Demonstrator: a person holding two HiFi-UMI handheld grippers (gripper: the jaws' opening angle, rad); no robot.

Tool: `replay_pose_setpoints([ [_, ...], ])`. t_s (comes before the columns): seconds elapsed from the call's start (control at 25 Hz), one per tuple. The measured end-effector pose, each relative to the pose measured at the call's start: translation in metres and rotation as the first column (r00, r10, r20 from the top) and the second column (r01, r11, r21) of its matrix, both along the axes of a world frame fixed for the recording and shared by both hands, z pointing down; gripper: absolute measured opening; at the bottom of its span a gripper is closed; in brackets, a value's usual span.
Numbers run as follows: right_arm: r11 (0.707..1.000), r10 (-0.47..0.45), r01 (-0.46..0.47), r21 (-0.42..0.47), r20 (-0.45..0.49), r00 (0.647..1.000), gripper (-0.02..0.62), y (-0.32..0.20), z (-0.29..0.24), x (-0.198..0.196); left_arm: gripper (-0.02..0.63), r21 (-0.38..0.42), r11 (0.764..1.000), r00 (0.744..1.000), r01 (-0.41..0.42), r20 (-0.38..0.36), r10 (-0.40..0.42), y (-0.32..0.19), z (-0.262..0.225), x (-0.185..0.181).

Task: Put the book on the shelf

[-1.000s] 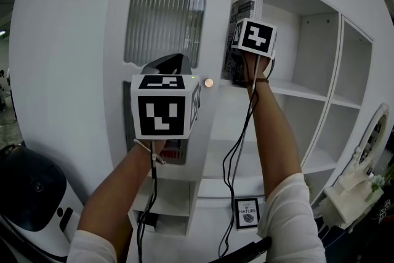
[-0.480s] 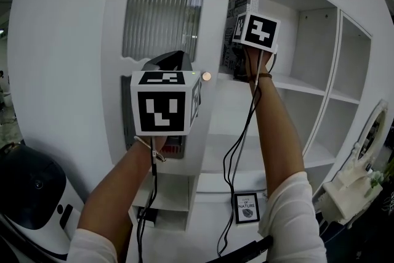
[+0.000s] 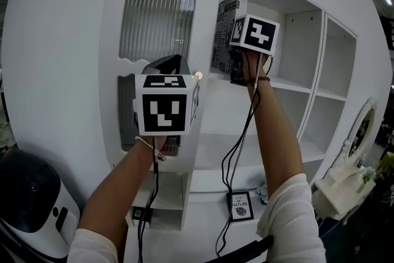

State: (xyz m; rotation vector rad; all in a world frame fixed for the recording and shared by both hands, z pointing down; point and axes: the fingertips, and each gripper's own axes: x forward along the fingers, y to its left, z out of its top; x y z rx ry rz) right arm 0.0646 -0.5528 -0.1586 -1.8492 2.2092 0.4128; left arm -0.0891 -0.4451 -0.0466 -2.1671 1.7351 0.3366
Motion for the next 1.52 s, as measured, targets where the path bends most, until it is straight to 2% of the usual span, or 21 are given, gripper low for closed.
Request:
replay_pose_setpoints([
  [0.32, 0.999, -0.019, 0.019, 0.032, 0.009, 1.000, 0.201, 0.041, 0.006, 0.003, 0.009, 0.015, 1.000, 1.000, -0.024, 0.019, 0.024, 0.021, 0.009, 0.011],
  [0.6, 0.997, -0.032, 0.030, 0.065, 0.030, 0.999, 0.199, 0.083, 0.031, 0.014, 0.008, 0.025, 0.998, 0.997, -0.066, 0.032, 0.065, 0.047, 0.027, 0.019],
  [0.84, 0.998, -0.026, 0.024, 0.061, 0.034, 0.999, 0.199, 0.113, 0.067, 0.027, 0.008, -0.027, 0.997, 0.997, -0.077, 0.015, 0.078, 0.050, 0.060, 0.005],
  [1.16, 1.000, -0.027, 0.027, -0.007, 0.032, 0.999, 0.195, 0.134, 0.142, 0.027, 0.009, -0.114, 0.991, 0.997, -0.076, -0.023, 0.073, 0.048, 0.115, -0.014],
  [1.36, 0.996, -0.069, 0.072, -0.052, 0.062, 0.996, 0.191, 0.143, 0.195, 0.017, 0.009, -0.136, 0.988, 0.997, -0.073, -0.042, 0.068, 0.052, 0.146, -0.026],
  [1.52, 0.993, -0.066, 0.071, -0.095, 0.055, 0.996, 0.186, 0.148, 0.244, 0.017, 0.008, -0.172, 0.981, 0.995, -0.090, -0.051, 0.083, 0.054, 0.180, -0.025],
])
